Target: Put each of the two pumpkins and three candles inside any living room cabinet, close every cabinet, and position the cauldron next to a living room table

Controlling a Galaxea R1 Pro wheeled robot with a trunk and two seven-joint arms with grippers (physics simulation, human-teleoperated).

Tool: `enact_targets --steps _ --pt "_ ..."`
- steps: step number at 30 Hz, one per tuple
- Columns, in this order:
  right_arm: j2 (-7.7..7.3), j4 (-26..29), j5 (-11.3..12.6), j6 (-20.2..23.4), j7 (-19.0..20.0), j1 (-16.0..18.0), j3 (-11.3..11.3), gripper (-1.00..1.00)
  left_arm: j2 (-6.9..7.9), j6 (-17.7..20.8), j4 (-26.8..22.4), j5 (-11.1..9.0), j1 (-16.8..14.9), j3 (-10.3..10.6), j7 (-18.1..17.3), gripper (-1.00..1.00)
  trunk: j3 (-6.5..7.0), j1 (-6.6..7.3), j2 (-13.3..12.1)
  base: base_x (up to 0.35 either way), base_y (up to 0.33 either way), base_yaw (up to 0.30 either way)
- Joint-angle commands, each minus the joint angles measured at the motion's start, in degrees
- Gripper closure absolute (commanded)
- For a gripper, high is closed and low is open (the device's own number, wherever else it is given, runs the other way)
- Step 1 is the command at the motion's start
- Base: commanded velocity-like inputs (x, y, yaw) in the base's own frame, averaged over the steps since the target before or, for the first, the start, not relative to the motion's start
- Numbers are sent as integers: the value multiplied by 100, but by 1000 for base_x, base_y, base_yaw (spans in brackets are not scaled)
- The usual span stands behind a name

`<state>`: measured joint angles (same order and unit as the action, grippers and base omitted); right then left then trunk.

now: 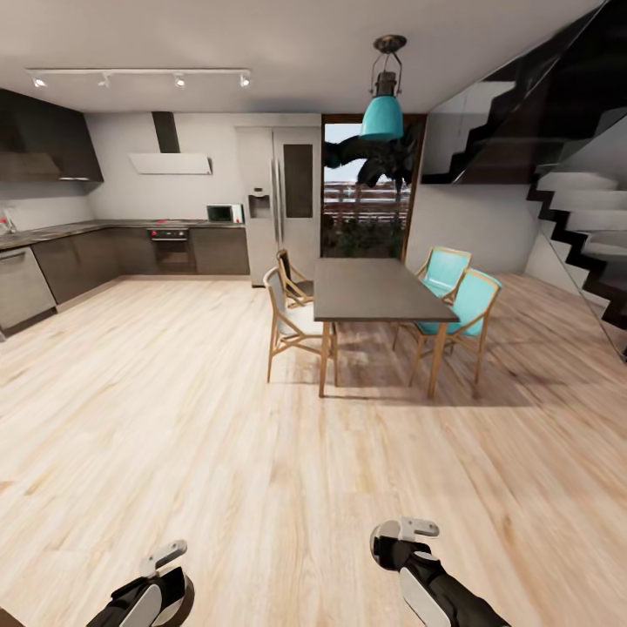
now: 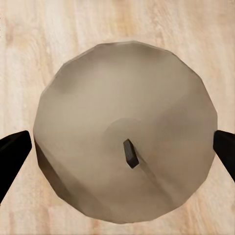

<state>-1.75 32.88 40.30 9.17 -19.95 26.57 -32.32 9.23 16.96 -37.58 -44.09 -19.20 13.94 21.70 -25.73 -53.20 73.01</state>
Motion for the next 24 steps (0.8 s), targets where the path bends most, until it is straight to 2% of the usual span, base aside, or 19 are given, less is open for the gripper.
enact_targets --steps 1,9,24 --pt "-9 17 22 23 -51 6 -46 100 8 9 -13 -39 -3 39 53 100 -6 -3 4 305 -93 95" --pt "-9 17 22 23 -51 6 -46 100 8 9 -13 -41 -3 39 53 100 -6 -3 4 305 -93 117" --pt "-9 17 22 22 -53 6 -46 100 8 9 -13 -39 -2 39 53 100 -6 -3 4 271 -19 210"
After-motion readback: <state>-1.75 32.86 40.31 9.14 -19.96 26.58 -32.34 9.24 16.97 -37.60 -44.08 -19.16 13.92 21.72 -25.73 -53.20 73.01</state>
